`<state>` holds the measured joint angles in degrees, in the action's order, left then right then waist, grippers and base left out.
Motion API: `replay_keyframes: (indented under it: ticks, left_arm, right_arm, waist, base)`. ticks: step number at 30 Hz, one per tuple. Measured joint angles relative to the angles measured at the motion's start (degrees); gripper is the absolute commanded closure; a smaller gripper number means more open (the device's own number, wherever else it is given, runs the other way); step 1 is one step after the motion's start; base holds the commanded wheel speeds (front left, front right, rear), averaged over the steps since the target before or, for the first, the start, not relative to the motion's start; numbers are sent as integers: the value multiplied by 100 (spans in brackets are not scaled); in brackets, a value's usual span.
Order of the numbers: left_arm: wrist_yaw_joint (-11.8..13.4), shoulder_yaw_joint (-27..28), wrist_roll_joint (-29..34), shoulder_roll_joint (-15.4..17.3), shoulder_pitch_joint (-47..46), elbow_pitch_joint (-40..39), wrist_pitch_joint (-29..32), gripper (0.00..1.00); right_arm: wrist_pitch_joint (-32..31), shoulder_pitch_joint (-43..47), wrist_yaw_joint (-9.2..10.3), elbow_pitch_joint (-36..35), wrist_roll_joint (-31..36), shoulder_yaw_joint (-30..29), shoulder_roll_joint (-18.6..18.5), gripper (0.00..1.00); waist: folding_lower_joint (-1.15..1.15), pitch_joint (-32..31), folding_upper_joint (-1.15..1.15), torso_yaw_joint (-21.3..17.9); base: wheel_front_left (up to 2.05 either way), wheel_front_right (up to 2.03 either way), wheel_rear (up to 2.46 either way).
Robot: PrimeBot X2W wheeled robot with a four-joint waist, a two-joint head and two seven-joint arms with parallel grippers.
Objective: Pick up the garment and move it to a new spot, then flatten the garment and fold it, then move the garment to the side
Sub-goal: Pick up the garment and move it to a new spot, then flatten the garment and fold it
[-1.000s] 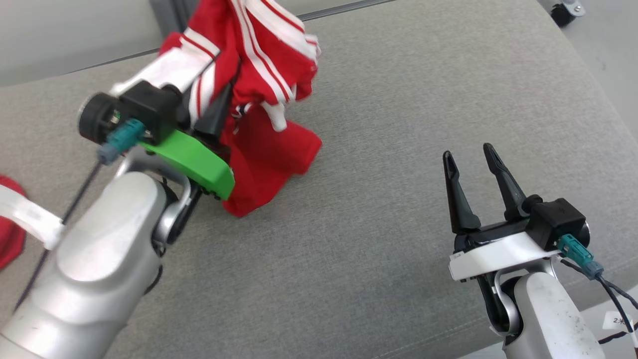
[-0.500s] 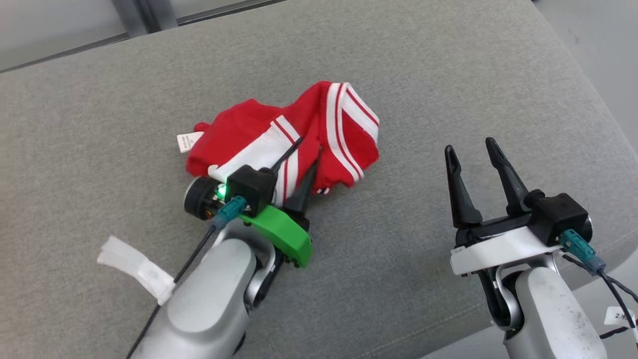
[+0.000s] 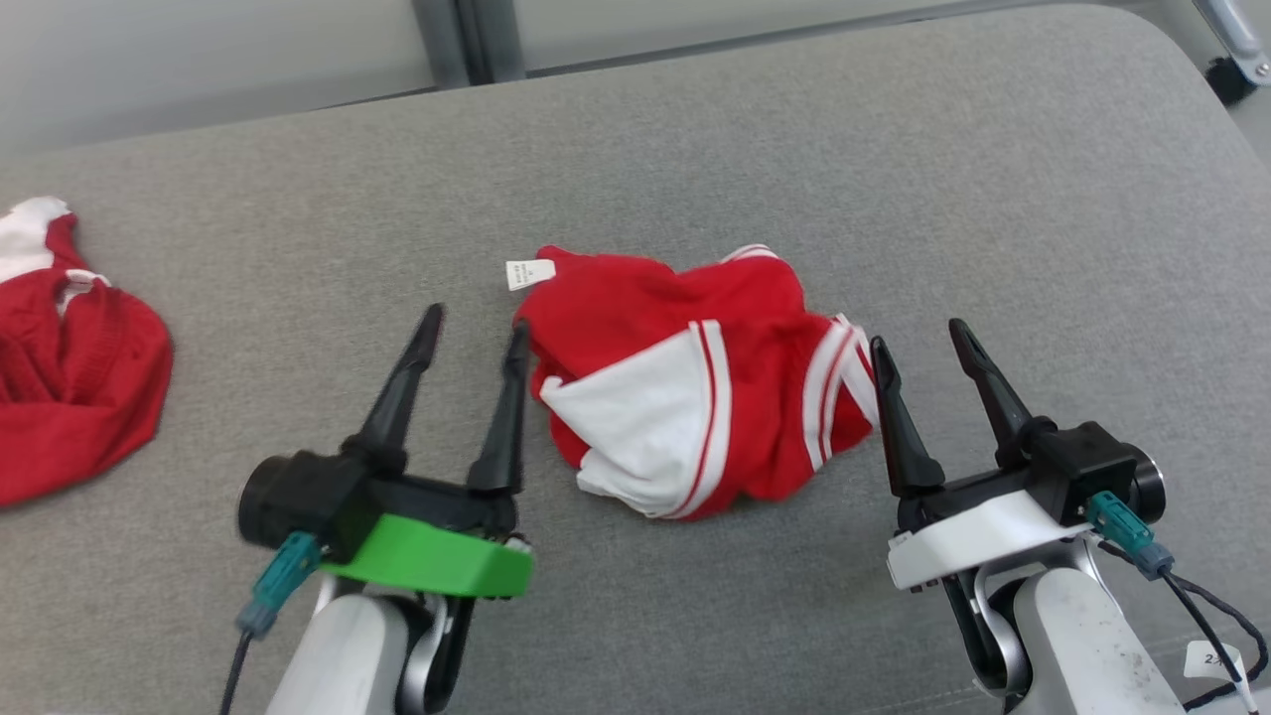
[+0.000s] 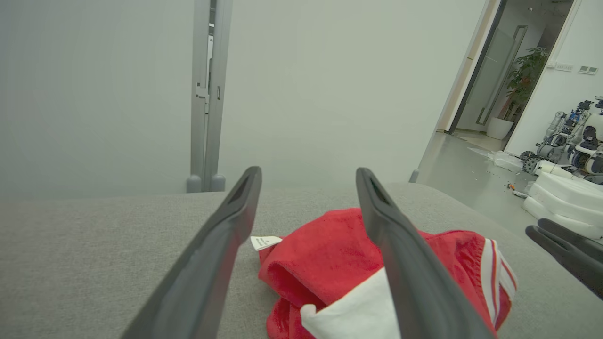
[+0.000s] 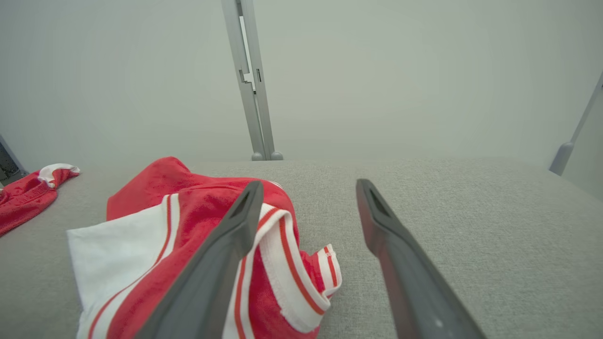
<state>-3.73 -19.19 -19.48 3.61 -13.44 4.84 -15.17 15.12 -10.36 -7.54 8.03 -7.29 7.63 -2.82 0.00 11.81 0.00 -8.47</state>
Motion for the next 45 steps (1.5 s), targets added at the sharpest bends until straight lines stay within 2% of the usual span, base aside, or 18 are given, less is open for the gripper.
replay_keyframes:
  ticks: [5,11,14,25,45]
  left_arm:
    - [-33,800,457,-21,793,-572,0,0]
    - [-107,1232,862,-60,1556,-1017,0,0]
    - [-25,1335,902,-66,1856,-1152,0,0]
    - [270,1463,1047,-70,2341,-994,0,0]
    - [322,1359,1107,-73,2385,-856,0,0]
  right_arm:
    - [1,164,0,31,40,35,0,0]
    - [1,491,0,41,141,-22,0,0]
    - [1,665,0,35,202,-76,-2,0]
    - [1,942,0,63,304,-2,-1,0]
    - [1,988,0,92,307,101,-1,0]
  waist:
    - [0,-330,0,279]
    - [0,-684,0,490]
    - [0,-827,0,566]
    - [0,-1130,0,650]
    - [0,-1229,0,630]
  base:
    - [0,0,0]
    - [0,0,0]
    - [0,0,0]
    - [0,0,0]
    - [0,0,0]
